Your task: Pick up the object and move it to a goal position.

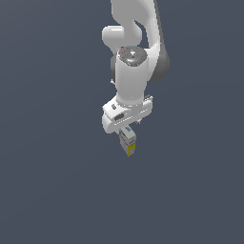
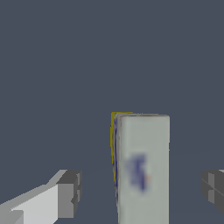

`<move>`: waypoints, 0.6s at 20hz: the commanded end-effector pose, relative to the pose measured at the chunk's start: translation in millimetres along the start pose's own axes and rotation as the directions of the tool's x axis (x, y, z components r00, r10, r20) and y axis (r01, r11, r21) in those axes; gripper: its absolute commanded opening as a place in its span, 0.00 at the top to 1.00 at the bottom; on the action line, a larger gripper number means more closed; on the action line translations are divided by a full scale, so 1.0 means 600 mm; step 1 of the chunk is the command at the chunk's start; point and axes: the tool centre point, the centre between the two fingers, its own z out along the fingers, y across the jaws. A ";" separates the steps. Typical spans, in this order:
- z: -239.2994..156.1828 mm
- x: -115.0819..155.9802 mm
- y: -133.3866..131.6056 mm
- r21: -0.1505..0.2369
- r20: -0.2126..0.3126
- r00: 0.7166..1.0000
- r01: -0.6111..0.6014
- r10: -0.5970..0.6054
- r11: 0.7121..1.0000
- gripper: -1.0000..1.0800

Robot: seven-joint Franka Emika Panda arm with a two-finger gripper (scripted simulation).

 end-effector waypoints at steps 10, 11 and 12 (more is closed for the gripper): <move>0.067 0.000 0.000 0.001 0.001 1.000 0.004 -0.004 1.000 0.04; 0.067 0.001 0.000 0.001 0.001 1.000 0.004 -0.004 1.000 0.04; 0.067 0.001 0.000 0.001 0.001 1.000 0.004 -0.004 1.000 1.00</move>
